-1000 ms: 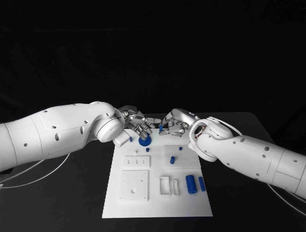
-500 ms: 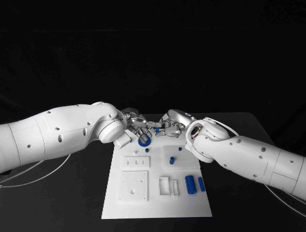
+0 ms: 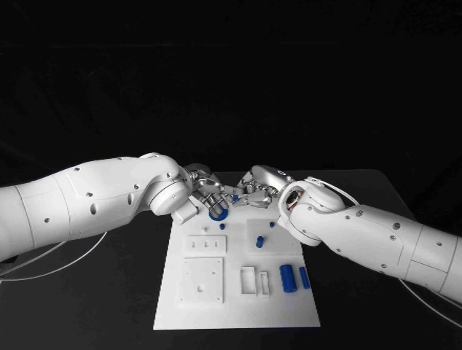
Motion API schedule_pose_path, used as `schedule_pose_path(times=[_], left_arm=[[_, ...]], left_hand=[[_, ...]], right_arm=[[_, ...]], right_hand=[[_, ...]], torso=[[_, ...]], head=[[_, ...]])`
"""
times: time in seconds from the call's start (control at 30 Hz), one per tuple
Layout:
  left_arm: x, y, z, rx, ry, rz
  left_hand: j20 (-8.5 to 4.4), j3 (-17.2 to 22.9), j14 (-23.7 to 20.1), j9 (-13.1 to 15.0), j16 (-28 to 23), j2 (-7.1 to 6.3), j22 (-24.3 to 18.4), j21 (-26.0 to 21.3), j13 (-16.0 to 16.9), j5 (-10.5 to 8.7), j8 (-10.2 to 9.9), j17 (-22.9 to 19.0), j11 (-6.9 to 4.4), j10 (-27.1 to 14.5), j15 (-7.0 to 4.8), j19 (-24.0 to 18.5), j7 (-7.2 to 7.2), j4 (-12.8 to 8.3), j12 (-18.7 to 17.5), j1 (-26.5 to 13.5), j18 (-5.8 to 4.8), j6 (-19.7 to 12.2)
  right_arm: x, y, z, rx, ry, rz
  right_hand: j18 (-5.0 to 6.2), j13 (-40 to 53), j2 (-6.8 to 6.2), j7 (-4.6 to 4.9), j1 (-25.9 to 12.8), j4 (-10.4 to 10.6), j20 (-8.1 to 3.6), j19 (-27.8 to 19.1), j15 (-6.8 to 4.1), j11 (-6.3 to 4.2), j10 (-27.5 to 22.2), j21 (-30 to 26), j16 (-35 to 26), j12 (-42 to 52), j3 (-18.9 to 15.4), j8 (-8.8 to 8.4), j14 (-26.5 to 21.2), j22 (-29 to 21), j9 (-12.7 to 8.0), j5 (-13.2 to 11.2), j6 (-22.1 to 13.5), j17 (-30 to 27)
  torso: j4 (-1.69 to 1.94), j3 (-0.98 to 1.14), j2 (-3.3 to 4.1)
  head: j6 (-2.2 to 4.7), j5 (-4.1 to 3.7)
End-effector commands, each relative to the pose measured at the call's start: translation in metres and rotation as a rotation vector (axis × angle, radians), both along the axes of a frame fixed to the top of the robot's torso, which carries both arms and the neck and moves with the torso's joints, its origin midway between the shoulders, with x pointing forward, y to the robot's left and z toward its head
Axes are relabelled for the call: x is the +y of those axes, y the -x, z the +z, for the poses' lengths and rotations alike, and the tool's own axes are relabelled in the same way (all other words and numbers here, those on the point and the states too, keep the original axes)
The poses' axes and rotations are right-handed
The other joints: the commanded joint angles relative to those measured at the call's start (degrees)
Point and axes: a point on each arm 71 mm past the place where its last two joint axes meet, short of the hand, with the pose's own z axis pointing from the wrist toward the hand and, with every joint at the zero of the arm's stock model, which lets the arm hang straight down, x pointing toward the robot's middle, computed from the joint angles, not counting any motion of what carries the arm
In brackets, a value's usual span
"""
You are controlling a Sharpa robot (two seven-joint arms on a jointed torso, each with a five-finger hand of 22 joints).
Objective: Assemble the parts on the task board
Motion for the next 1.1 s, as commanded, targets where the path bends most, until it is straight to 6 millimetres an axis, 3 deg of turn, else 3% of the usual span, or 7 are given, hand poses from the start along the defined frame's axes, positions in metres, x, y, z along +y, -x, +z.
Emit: schedule_pose_path(times=[0.03,0.67,1.1], left_arm=[[-0.0029,0.0007,-0.0002,0.003,-0.008,-0.015],[-0.0031,-0.0012,-0.0028,0.013,-0.019,-0.01],[-0.0055,0.0004,-0.0055,0.026,-0.031,-0.032]], left_hand=[[0.34,0.1,-0.1,-0.1,-0.3,0.93,0.1,-0.2,0.0,0.44,-0.2,-0.1,-0.07,-0.5,0.14,0.1,-0.15,-0.5,0.1,0.2,-0.33,0.0],[0.28,-0.3,-0.1,-0.2,-0.3,3.75,0.4,-0.3,0.0,1.54,-0.2,0.0,-0.22,-0.5,0.07,0.1,-0.31,-2.5,0.1,1.7,-0.36,0.3],[-0.01,0.9,0.0,0.0,0.0,4.95,0.9,0.0,-0.2,2.77,-0.1,0.2,-0.67,-0.2,-0.23,0.1,-1.09,-6.5,0.0,5.1,-0.45,1.9]], right_arm=[[0.0044,0.0023,0.0001,0.004,0.016,0.02],[0.0091,0.0051,0.0008,0.006,0.016,0.032],[0.0105,0.0048,0.0001,0.01,0.02,0.031]], right_hand=[[-0.46,0.1,0.13,-1.13,0.5,0.1,-0.35,1.7,0.05,-0.09,0.2,0.1,0.3,-0.3,0.3,0.4,0.4,3.0,0.1,0.2,3.1,0.1],[-0.46,0.1,-0.04,-1.13,0.5,0.4,-0.35,1.7,0.05,-0.09,0.2,0.0,0.2,-0.4,0.4,0.41,0.4,3.0,0.1,0.2,3.1,0.1],[-0.47,0.0,-0.12,-1.13,0.5,0.5,-0.35,1.7,0.05,-0.09,0.2,0.0,0.2,-0.4,0.5,0.4,0.4,3.0,0.1,0.3,3.0,0.1]], torso=[[-0.02,0.0,0.03],[-0.05,0.0,0.05],[0.03,0.03,0.02]], head=[[-0.03,0.0],[-0.09,0.08],[-0.32,-0.06]])
